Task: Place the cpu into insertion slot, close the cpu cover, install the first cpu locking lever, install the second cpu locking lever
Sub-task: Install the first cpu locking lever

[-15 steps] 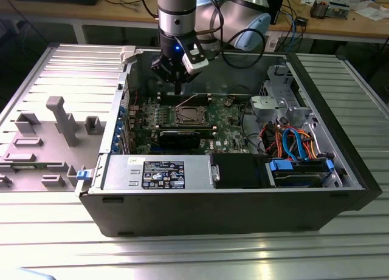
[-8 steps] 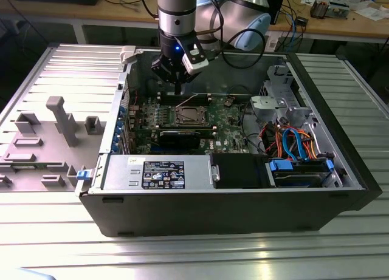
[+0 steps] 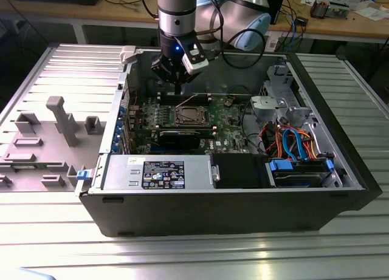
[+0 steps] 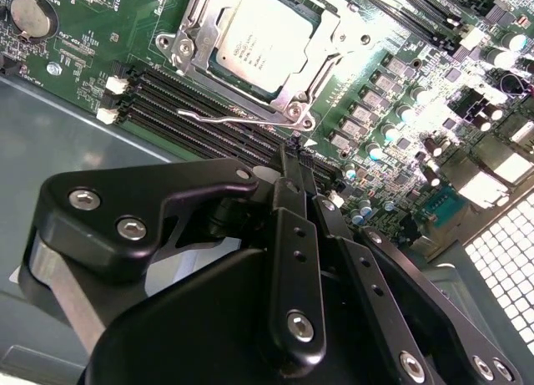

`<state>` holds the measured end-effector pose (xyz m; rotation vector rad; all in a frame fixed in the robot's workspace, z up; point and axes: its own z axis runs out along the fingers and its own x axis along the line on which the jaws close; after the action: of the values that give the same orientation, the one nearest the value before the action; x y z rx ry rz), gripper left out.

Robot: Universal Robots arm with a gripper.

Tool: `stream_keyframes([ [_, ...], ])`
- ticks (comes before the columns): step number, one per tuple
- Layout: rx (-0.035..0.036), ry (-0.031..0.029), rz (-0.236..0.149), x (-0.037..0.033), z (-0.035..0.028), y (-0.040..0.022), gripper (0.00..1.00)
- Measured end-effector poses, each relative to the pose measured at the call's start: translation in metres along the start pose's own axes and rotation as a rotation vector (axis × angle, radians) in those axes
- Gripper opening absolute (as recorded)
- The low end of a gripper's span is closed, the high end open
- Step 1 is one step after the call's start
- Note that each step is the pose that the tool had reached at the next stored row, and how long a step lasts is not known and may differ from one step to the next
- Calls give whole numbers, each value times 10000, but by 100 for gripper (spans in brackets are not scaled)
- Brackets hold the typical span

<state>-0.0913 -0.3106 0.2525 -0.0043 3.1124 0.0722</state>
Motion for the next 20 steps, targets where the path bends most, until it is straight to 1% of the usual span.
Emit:
stream_keyframes([
  [4,-2,-1,-2,-4,4,0,11],
  [7,2,-3,59,-11,27,-2,11],
  [9,2,-3,62,-34,56,-3,11],
  [12,3,-2,62,-65,80,-4,11],
  [15,1,-3,61,-117,104,-5,11],
  [17,2,-3,62,-149,134,-7,11],
  [20,2,-2,62,-180,163,-8,11],
])
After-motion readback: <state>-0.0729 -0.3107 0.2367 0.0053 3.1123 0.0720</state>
